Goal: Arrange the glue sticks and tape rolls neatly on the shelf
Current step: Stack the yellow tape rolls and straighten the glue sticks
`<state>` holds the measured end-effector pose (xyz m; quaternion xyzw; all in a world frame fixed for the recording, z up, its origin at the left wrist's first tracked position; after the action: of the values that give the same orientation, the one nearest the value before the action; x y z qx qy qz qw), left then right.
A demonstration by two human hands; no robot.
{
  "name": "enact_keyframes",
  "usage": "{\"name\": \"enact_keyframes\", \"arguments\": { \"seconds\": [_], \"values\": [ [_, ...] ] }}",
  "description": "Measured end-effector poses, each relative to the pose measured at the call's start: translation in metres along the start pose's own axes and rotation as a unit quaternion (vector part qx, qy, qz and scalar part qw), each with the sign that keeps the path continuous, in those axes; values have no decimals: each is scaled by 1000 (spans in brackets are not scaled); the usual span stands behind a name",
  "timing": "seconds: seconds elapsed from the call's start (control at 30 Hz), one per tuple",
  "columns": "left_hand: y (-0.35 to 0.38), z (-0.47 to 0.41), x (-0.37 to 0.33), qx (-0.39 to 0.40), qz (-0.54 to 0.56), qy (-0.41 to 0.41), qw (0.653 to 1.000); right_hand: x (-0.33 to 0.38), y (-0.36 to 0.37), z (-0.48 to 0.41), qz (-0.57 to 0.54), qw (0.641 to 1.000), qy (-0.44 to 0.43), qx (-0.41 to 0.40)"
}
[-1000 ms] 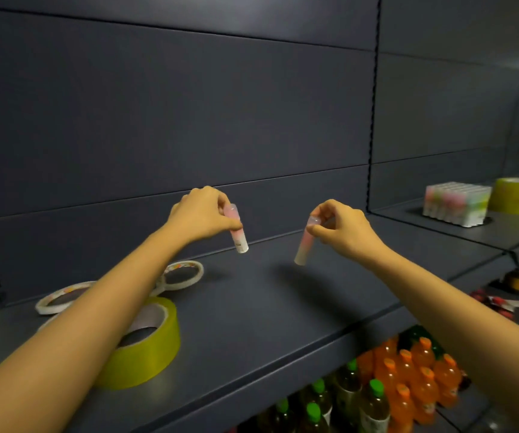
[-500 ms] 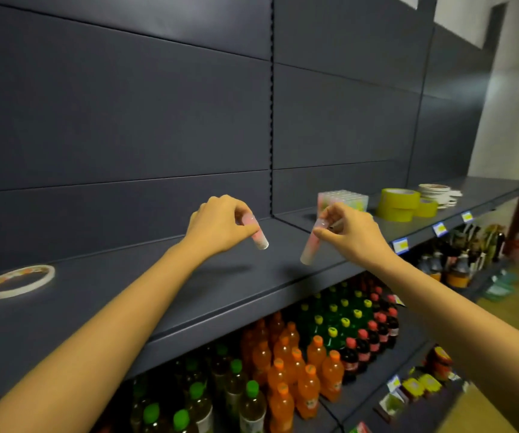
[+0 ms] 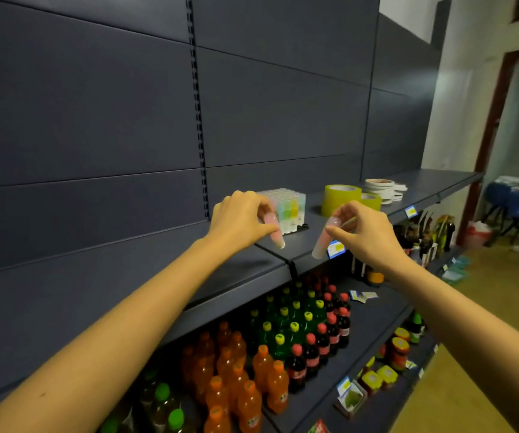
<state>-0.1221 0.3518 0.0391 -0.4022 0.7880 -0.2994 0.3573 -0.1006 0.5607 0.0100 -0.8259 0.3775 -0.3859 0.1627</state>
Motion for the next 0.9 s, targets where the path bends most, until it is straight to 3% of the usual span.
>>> {"name": "enact_keyframes", "arguments": {
  "seconds": [0.37,0.9],
  "values": [
    [85,-91,-21,-19,-16,-9,1000,-87,15,-79,7,1000,-20,22],
    [146,-152,-20,-53,-112,-44,991,-154,63,-159,-91,989,-92,77]
  ]
}}
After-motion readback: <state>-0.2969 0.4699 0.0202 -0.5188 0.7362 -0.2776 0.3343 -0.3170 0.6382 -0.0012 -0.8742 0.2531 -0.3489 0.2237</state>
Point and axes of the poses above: each hand's wrist, its own z-axis away from the middle knuckle, its own y-axis out of the palm, x = y × z, the point moved 3 cm from there along -z, towards the middle knuckle, and after that the axes turned 5 degrees about -y, right-handed, at the moved point
